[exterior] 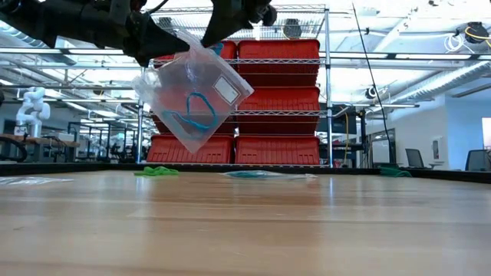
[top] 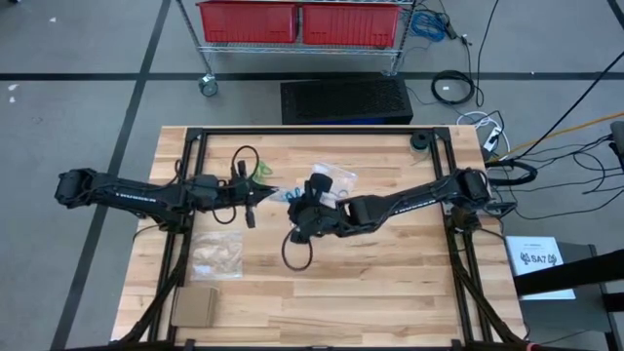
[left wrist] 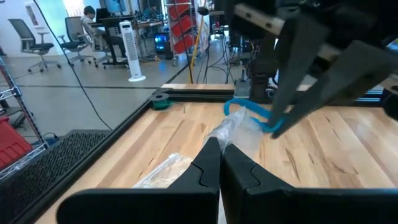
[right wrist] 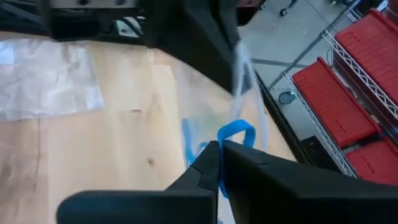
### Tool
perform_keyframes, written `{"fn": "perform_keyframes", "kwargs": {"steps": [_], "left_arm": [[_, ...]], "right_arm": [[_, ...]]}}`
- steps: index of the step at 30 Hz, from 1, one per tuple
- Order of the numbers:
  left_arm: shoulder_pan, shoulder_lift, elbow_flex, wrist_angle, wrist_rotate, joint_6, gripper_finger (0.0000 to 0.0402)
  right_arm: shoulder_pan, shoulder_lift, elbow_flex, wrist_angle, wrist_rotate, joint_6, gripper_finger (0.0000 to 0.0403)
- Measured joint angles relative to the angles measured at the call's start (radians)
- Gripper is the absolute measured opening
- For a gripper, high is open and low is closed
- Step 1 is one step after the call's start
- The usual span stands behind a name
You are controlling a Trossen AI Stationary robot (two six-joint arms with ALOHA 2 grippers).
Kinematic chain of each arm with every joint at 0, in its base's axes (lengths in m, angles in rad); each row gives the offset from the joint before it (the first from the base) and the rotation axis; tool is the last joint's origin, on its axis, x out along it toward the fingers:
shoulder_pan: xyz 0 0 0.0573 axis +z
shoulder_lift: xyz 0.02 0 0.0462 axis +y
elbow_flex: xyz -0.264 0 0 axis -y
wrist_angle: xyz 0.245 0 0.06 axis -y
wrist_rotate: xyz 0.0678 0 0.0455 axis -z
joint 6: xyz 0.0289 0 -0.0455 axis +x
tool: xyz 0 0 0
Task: Sort rubber bands
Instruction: Put the blue rubber band into the open transparent zip lock bag
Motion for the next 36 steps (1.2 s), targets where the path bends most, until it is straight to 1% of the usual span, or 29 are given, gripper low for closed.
{"fn": "perform_keyframes", "kwargs": {"steps": [3, 7, 12, 15, 19, 26, 30, 36], "left_arm": [[0.000, 0.000, 0.000, 0.000, 0.003, 0.000, 0.0000], [0.000, 0.000, 0.000, 0.002, 0.047, 0.000, 0.0000], [0.000, 0.000, 0.000, 0.002, 0.056, 0.001, 0.0000], [0.000, 0.000, 0.000, -0.007, 0.056, 0.004, 0.0000], [0.000, 0.000, 0.000, -0.010, 0.056, 0.004, 0.0000], [0.000, 0.000, 0.000, -0.015, 0.057, 0.005, 0.0000], [0.000, 0.000, 0.001, -0.015, 0.056, 0.006, 0.0000], [0.000, 0.000, 0.001, -0.014, 0.084, 0.006, 0.0000]], "right_arm": [[-0.025, 0.000, 0.000, 0.002, -0.021, 0.002, 0.0012], [-0.051, 0.000, 0.000, 0.001, -0.028, 0.002, 0.0036], [-0.067, -0.003, 0.000, 0.000, -0.127, -0.001, 0.0065], [-0.067, -0.004, 0.000, -0.001, -0.137, 0.000, 0.0069], [-0.065, -0.013, 0.000, -0.020, -0.132, -0.018, 0.0060], [-0.047, -0.084, 0.000, -0.070, -0.095, -0.025, 0.0005], [-0.042, -0.119, 0.000, -0.087, -0.094, -0.023, 0.0002], [-0.038, -0.119, 0.001, -0.112, -0.092, -0.025, 0.0000]]}}
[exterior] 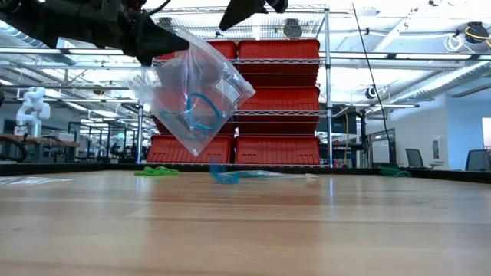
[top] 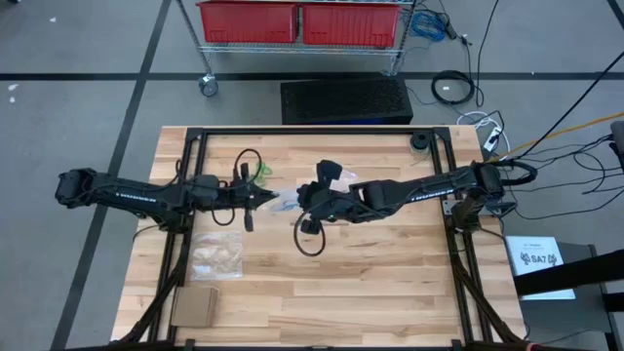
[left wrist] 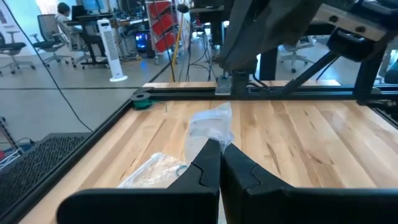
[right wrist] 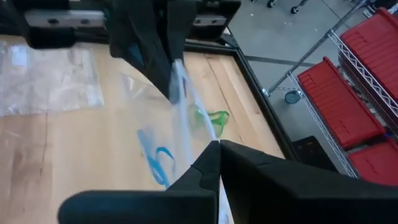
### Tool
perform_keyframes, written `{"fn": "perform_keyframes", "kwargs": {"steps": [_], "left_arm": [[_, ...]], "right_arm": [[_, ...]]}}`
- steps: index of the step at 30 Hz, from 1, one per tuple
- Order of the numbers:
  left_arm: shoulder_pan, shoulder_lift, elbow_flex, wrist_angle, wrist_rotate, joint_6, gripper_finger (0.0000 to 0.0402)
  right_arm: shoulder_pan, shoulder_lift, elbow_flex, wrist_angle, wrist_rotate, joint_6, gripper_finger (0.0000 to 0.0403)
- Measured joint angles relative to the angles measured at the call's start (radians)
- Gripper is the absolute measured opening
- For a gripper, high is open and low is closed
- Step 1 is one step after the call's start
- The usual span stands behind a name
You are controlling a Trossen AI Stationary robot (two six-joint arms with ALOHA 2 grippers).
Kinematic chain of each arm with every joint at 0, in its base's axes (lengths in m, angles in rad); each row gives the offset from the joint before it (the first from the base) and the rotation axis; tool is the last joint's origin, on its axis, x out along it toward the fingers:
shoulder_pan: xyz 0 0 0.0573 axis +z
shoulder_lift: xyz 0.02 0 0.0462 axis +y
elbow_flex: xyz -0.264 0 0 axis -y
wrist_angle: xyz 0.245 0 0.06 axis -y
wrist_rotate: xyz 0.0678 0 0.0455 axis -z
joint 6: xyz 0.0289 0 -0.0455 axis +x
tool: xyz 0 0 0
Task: Sort rubber bands
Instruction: Put the blue rubber band into the open transparent zip lock bag
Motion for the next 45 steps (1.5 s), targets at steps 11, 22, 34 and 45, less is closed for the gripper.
{"fn": "perform_keyframes", "kwargs": {"steps": [11, 22, 34, 45], "left_arm": [[0.000, -0.008, 0.000, -0.014, -0.030, 0.019, 0.0000], [0.000, -0.134, 0.000, -0.134, -0.111, 0.019, 0.0000], [0.000, -0.155, 0.000, -0.175, -0.112, 0.019, 0.0000], [0.000, -0.155, 0.000, -0.177, -0.111, 0.018, 0.0000]], "right_arm": [[0.009, 0.040, -0.007, -0.146, -0.245, 0.221, 0.0022], [0.023, 0.270, -0.146, 0.082, -0.378, 0.253, 0.0176], [-0.030, 0.414, -0.139, 0.161, -0.414, 0.186, 0.0132], [0.003, 0.255, -0.147, 0.084, -0.361, 0.148, 0.0003]]}}
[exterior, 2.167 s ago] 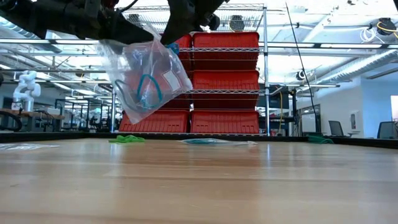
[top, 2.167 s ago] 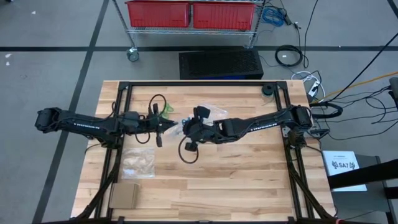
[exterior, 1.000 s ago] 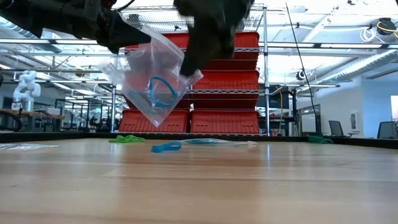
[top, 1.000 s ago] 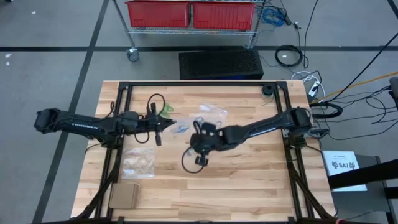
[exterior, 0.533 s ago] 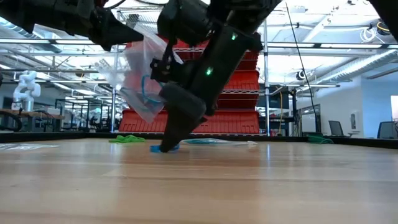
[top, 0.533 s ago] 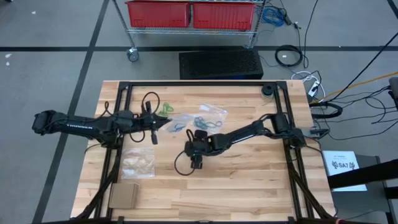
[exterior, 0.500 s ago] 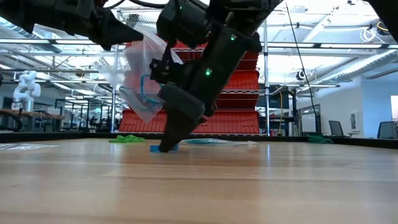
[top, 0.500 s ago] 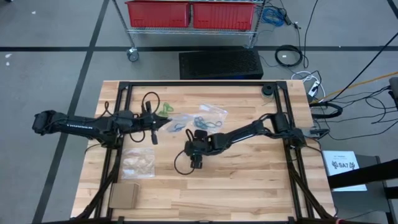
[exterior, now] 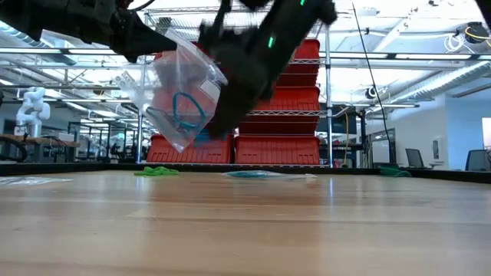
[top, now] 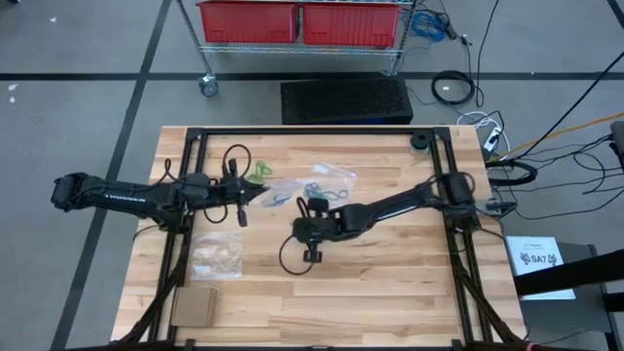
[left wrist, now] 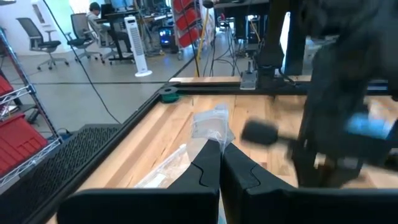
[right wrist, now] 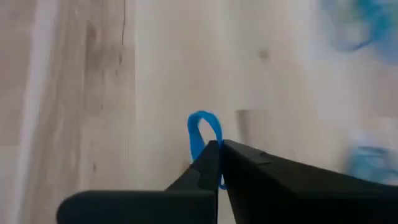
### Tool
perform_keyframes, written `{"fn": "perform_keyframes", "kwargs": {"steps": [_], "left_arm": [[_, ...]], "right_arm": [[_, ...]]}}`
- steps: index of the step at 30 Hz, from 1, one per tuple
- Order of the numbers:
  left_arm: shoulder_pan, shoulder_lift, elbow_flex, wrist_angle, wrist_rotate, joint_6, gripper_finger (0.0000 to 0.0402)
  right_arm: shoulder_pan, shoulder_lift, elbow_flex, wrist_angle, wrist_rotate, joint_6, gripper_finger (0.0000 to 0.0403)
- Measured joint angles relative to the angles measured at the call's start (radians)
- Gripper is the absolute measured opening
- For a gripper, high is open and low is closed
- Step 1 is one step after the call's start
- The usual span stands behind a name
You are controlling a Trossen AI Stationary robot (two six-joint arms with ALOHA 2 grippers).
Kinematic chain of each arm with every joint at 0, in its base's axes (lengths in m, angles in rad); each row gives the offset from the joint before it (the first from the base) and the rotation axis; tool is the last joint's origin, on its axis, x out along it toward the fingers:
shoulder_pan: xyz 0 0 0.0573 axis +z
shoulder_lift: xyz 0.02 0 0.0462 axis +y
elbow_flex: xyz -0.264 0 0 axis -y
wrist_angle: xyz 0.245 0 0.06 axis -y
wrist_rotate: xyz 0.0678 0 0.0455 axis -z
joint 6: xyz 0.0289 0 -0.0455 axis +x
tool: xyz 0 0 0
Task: Sort rubber bands
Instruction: Put the blue rubber band into the open transparent zip lock bag
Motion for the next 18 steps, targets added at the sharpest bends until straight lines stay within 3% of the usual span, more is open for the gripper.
{"fn": "perform_keyframes", "kwargs": {"steps": [4, 9, 13, 18], "left_arm": [[0.000, 0.004, 0.000, 0.002, 0.029, 0.000, 0.0000], [0.000, 0.012, 0.000, 0.005, 0.110, 0.000, 0.0000], [0.000, 0.019, 0.000, 0.004, 0.167, 0.000, 0.0000], [0.000, 0.026, 0.000, 0.008, 0.193, 0.001, 0.0000]], "right_arm": [[0.028, -0.100, -0.001, -0.050, 0.103, -0.004, 0.0002], [0.050, -0.219, 0.001, -0.055, 0.330, -0.022, 0.0001], [0.049, -0.269, 0.001, -0.047, 0.450, -0.058, 0.0000], [0.045, -0.284, 0.001, 0.002, 0.519, -0.128, 0.0000]]}}
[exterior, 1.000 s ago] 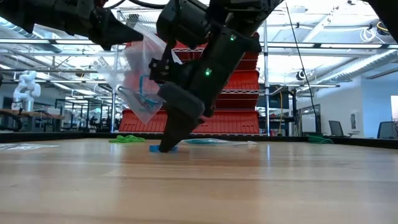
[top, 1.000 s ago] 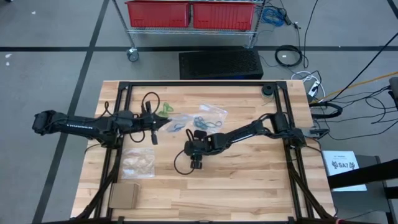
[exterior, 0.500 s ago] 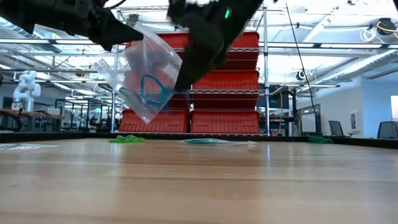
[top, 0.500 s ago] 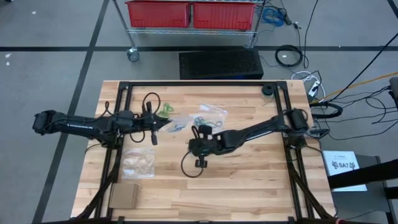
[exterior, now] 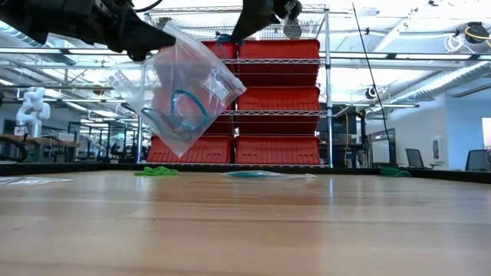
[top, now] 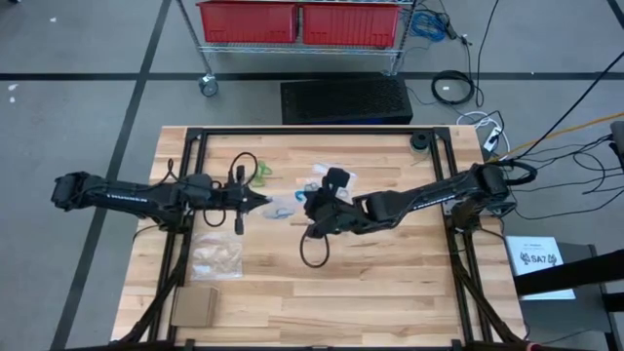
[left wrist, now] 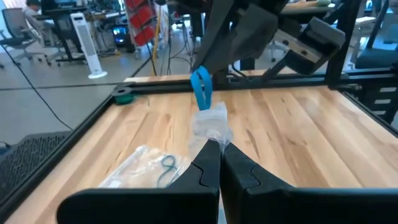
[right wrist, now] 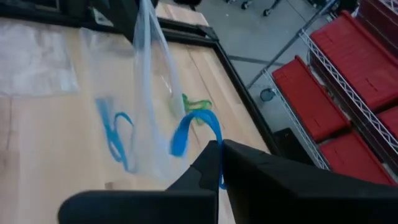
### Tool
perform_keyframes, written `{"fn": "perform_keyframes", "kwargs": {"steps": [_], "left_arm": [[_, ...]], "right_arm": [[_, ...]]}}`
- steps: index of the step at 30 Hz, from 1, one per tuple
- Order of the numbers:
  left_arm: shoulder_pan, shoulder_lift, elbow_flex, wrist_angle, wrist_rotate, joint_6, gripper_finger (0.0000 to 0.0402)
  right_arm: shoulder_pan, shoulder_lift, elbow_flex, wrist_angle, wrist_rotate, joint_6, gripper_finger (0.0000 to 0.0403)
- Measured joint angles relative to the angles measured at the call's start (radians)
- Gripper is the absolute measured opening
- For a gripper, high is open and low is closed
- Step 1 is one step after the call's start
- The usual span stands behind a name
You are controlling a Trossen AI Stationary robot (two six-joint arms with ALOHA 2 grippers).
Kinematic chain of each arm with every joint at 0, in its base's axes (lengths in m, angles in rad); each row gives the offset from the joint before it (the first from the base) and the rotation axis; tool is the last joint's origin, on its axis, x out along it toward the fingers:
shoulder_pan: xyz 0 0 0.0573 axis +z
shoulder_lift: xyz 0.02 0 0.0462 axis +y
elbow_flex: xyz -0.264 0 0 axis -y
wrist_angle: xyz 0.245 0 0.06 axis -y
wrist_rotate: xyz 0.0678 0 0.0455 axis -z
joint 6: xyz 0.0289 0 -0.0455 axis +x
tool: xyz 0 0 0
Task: Sort rubber bands
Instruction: Put the blue rubber band into the open transparent zip lock bag
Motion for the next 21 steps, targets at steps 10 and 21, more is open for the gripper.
{"fn": "perform_keyframes", "kwargs": {"steps": [10, 21], "left_arm": [[0.000, 0.023, 0.000, 0.049, 0.012, -0.001, 0.0000], [0.000, 0.043, -0.001, 0.061, 0.020, -0.002, 0.0000]], "right_arm": [[-0.013, 0.029, 0.001, 0.063, -0.064, -0.026, 0.0000], [-0.048, 0.069, 0.000, 0.141, -0.215, -0.058, 0.0001]]}}
